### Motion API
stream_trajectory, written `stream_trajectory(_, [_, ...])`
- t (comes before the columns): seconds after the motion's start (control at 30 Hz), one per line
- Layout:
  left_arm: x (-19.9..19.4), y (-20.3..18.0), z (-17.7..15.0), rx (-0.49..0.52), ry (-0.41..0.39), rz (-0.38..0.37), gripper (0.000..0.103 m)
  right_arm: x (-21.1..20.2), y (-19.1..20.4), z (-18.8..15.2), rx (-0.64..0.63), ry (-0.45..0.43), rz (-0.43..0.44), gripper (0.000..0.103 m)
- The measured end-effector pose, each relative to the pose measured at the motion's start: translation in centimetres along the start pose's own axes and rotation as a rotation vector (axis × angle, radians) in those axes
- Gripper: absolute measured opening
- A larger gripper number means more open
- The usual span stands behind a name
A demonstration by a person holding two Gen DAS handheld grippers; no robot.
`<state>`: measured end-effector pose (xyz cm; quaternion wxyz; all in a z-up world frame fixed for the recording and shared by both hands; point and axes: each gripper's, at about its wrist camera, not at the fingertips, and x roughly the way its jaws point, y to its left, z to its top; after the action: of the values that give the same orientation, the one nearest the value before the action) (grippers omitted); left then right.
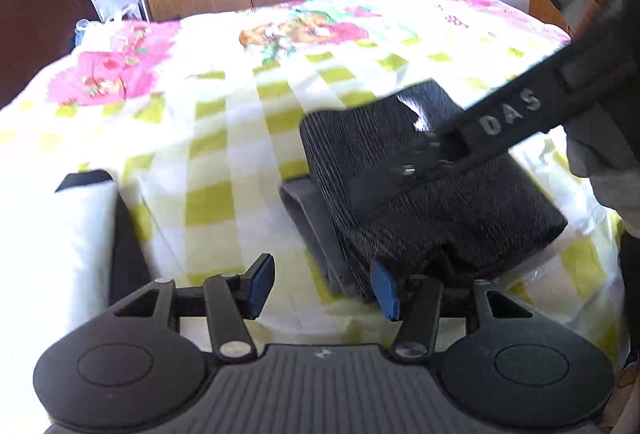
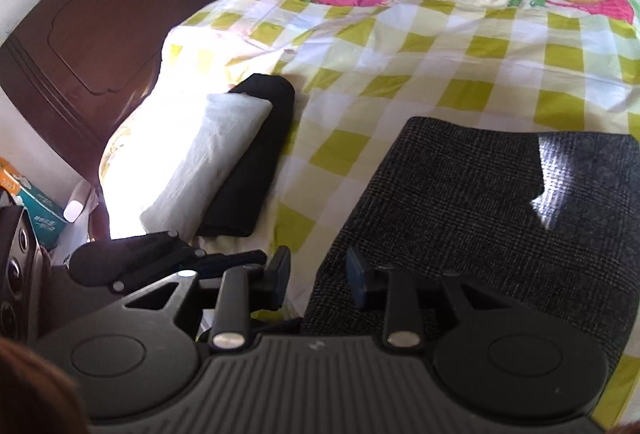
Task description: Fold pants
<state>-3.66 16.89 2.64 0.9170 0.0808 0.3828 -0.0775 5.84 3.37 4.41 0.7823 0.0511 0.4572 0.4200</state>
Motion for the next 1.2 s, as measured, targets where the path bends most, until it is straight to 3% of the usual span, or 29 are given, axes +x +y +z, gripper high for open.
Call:
stream_trajectory(0.13, [-0.6,-0.1,2.5,-0.006,-0.091,-0.007,0.069,-2.9,-1.7,-0.2,-0.005,-0.073,-0.116,0.033])
stream_trajectory(0.27, [2.9,-0.8,5.4,-0.013,-0.169,-0.002,0.07,-3.3,-5.0,0.3,0.025,-0.101,-0.267,0.033])
stream_trajectory(0.37, [6.4,-0.9,6.5,-0.058,-0.148,0.03,0.07,-1.6,-6.7,1.1,-0.025,-0.089,-0.428,0.033])
stream_trajectory(0.43, [8.1,-0.9,6.1,-0.073,-0.103,0.08,0.07,-0.2,-7.0,1.4,-0.099,-0.067,-0.482,0.033])
stream_trajectory(0.53, [10.5,-0.4,4.4,-0.094,-0.008,0.116,0.071,1.4,-7.1,1.5,-0.152,-0.029,-0.502,0.033])
stream_trajectory(0.73, [10.2,-1.1,3.8,-0.064,-0.001,0.165,0.073,3.2,-6.3,0.5,-0.25,-0.023,-0.555,0.033])
stream_trajectory(0.97, [7.5,-2.2,4.4,-0.076,-0.039,0.146,0.072,-0.3,-5.7,-0.2,-0.206,-0.072,-0.572,0.029])
stream_trajectory(1.1, [9.6,-2.9,3.3,-0.07,0.052,0.12,0.073,-1.5,-5.9,-1.6,-0.178,-0.064,-0.609,0.029])
stream_trajectory(1.2, [9.9,-2.6,3.2,-0.098,0.068,0.107,0.074,-1.5,-6.4,-2.7,-0.151,-0.044,-0.625,0.029])
